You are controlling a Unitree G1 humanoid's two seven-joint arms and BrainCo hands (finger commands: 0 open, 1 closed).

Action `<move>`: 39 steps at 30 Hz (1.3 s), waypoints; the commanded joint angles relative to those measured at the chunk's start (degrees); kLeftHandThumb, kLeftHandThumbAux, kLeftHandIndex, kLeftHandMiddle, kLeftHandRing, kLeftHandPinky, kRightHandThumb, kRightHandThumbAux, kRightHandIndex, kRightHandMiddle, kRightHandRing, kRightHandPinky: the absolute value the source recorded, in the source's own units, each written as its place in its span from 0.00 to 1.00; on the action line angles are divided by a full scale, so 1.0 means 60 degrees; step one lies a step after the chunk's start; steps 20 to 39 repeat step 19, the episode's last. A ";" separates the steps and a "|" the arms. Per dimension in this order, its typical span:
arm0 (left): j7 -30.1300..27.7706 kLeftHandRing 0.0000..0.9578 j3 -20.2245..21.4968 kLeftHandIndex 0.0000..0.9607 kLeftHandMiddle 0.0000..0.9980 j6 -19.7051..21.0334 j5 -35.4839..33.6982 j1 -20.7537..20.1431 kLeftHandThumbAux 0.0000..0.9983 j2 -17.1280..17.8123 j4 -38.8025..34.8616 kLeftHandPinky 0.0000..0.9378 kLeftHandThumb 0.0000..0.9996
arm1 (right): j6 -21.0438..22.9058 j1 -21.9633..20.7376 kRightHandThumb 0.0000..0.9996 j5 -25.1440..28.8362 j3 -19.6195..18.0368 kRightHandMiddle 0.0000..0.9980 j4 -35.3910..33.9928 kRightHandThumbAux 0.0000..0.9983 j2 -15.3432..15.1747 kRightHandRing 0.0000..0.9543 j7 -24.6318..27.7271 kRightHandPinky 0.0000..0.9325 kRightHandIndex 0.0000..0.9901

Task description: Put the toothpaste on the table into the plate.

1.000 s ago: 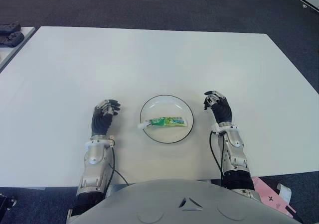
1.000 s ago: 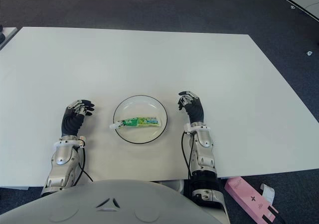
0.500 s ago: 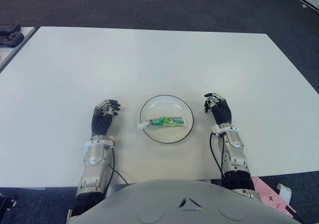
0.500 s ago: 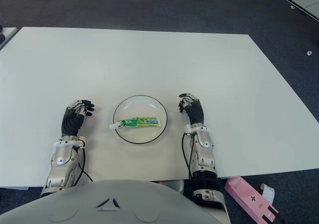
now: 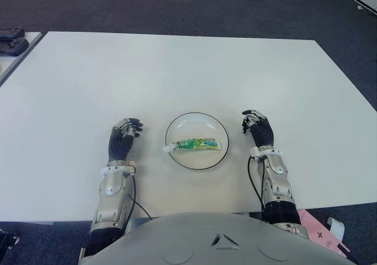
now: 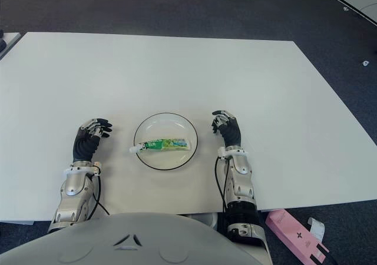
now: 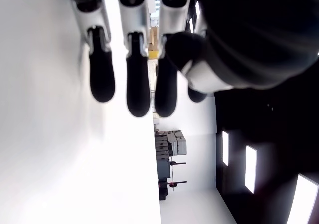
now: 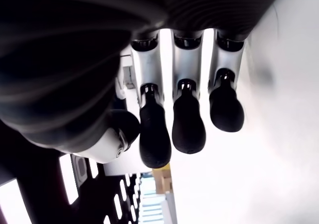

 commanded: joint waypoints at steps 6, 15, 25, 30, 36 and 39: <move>-0.0045 0.53 -0.0037 0.44 0.47 0.0254 0.0071 0.0067 0.68 0.0003 0.0118 0.52 0.83 | 0.0437 0.0041 0.70 -0.0061 -0.0052 0.80 0.0189 0.73 0.0081 0.83 -0.0162 0.85 0.44; -0.0073 0.52 -0.0059 0.44 0.47 0.0297 0.0048 0.0078 0.68 0.0000 0.0082 0.51 0.83 | 0.0520 0.0030 0.70 -0.0101 -0.0067 0.80 0.0226 0.73 0.0121 0.83 -0.0288 0.86 0.44; -0.0095 0.52 -0.0064 0.44 0.47 0.0285 0.0032 0.0075 0.68 0.0008 0.0086 0.51 0.83 | 0.0569 0.0034 0.70 -0.0135 -0.0058 0.80 0.0207 0.73 0.0124 0.83 -0.0352 0.84 0.44; -0.0095 0.52 -0.0064 0.44 0.47 0.0285 0.0032 0.0075 0.68 0.0008 0.0086 0.51 0.83 | 0.0569 0.0034 0.70 -0.0135 -0.0058 0.80 0.0207 0.73 0.0124 0.83 -0.0352 0.84 0.44; -0.0095 0.52 -0.0064 0.44 0.47 0.0285 0.0032 0.0075 0.68 0.0008 0.0086 0.51 0.83 | 0.0569 0.0034 0.70 -0.0135 -0.0058 0.80 0.0207 0.73 0.0124 0.83 -0.0352 0.84 0.44; -0.0095 0.52 -0.0064 0.44 0.47 0.0285 0.0032 0.0075 0.68 0.0008 0.0086 0.51 0.83 | 0.0569 0.0034 0.70 -0.0135 -0.0058 0.80 0.0207 0.73 0.0124 0.83 -0.0352 0.84 0.44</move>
